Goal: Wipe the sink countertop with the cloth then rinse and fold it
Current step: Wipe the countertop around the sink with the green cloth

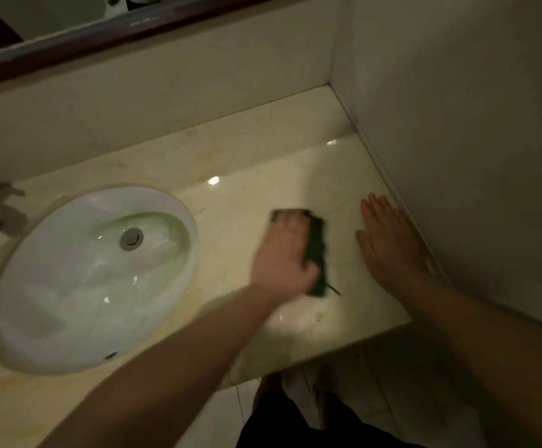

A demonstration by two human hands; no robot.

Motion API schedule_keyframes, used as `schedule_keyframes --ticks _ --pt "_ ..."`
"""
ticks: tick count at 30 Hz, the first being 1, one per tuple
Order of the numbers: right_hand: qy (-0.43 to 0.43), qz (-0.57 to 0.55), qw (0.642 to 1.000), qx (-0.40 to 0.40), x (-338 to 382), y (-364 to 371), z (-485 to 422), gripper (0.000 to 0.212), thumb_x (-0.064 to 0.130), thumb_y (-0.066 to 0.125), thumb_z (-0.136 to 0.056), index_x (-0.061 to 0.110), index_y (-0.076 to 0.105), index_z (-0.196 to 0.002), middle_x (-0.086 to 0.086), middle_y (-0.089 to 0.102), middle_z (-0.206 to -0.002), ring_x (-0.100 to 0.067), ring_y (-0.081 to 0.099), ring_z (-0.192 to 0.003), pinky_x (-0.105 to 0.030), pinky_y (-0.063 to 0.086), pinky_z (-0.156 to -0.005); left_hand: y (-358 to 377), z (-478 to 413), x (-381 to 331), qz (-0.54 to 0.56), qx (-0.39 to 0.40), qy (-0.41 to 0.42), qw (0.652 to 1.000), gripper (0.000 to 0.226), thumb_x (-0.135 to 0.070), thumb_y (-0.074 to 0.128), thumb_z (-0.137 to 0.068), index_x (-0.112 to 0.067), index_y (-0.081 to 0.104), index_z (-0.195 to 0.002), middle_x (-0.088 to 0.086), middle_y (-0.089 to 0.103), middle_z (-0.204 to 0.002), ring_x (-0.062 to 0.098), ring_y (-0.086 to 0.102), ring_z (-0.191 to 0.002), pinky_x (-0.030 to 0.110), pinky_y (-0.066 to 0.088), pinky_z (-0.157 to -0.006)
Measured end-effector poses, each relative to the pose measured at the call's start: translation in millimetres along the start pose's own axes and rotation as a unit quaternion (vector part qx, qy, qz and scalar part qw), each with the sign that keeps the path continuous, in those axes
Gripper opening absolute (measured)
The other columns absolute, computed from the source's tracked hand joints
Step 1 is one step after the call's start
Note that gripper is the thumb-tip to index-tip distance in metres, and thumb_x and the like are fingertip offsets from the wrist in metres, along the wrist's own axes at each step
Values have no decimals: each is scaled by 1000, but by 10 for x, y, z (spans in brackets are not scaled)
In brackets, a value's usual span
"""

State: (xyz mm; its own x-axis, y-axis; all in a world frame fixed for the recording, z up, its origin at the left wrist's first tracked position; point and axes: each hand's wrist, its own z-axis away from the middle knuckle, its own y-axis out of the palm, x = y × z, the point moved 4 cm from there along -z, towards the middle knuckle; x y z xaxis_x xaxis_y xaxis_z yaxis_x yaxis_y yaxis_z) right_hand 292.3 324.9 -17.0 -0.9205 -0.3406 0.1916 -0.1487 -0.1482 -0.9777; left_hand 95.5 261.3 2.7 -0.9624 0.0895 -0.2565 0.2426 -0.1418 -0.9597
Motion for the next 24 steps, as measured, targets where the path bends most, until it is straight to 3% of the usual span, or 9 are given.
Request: schedule_keyframes --ticks 3,6,11,14,20,24 --pt "8 0 1000 -6 47 -24 17 67 39 22 -92 8 23 -151 -11 21 -159 -24 17 -147 -40 14 -119 -164 142 797 -73 -16 -176 982 81 -46 34 -84 -6 18 -153 15 20 -160 34 13 -147 46 13 -122" --pt "17 6 1000 -1 62 -26 14 65 36 24 -93 7 22 -151 -12 21 -159 -26 17 -147 -40 13 -119 -108 232 562 -71 -28 -225 971 82 -46 29 -86 -3 12 -154 17 12 -162 37 5 -149 49 7 -121" --pt "-4 1 999 48 5 8 -53 68 36 16 -91 3 16 -151 -16 15 -160 -29 13 -148 -40 11 -118 286 217 -907 34 -3 -102 994 85 -45 43 -81 -6 20 -153 16 18 -160 37 8 -148 48 6 -121" --pt "-49 -7 995 91 -120 -3 -1 79 43 4 -85 -1 15 -150 -19 12 -159 -31 10 -148 -39 7 -119 454 301 -1306 53 11 -68 996 82 -43 41 -85 -6 16 -154 15 15 -161 32 6 -149 45 0 -121" --pt "10 -12 999 33 444 107 517 60 24 27 -99 -6 15 -148 -25 15 -157 -37 14 -146 -43 10 -118 381 856 -782 38 -14 -44 998 80 -44 38 -86 -6 19 -154 13 18 -161 28 8 -149 42 -3 -121" --pt "-27 -25 999 33 1445 352 809 67 31 14 -92 -8 22 -146 -27 22 -154 -39 20 -144 -47 16 -117 249 1415 -1 46 -41 -100 993 80 -42 44 -82 -5 27 -151 13 24 -159 29 14 -149 45 7 -122"
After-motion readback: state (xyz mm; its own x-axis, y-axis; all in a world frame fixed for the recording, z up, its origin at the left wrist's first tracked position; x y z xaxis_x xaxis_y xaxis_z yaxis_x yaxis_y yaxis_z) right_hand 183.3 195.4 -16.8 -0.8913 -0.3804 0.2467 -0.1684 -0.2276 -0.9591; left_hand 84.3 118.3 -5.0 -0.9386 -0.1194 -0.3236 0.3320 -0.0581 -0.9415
